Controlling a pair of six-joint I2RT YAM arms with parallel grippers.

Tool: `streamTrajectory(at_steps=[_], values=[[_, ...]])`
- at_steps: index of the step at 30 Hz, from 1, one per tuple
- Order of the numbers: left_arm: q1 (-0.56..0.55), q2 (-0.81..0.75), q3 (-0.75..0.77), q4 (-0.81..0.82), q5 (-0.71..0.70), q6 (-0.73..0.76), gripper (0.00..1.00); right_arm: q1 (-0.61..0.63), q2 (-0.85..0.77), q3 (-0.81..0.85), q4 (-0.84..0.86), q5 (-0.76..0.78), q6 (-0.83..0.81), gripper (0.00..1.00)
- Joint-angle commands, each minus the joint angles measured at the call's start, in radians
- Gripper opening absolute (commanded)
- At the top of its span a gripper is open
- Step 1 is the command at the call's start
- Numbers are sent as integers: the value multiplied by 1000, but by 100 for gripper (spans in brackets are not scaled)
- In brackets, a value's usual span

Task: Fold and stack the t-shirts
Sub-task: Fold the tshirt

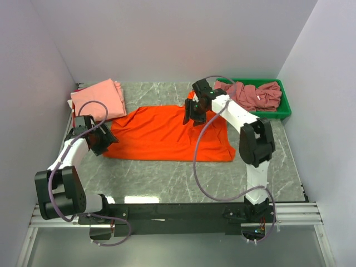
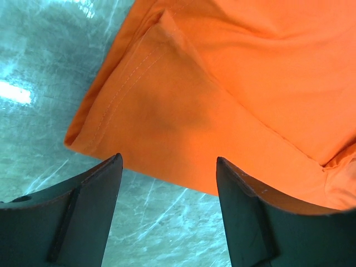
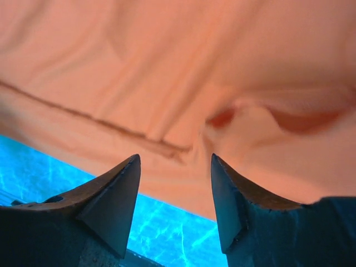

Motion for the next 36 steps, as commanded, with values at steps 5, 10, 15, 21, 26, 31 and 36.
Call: streamTrajectory(at_steps=[5,10,15,21,26,31,36], values=[[-64,-58,90,8,-36,-4,73,-33,-250,-195,54,51,14,63],[-140,3,85,53,-13,-63,73,-70,-342,-372,108,62,15,66],[-182,76,56,128,32,-124,73,-104,-382,-514,166,44,15,66],[-184,166,6,194,72,-167,73,-155,-309,-584,229,8,0,66],[-185,175,-54,180,9,-205,74,-164,-257,-614,208,-12,-2,65],[-184,120,-129,166,-25,-239,75,-164,-290,-683,154,20,29,64],[-184,58,-180,110,-27,-281,76,-190,-361,-805,137,2,64,64]])
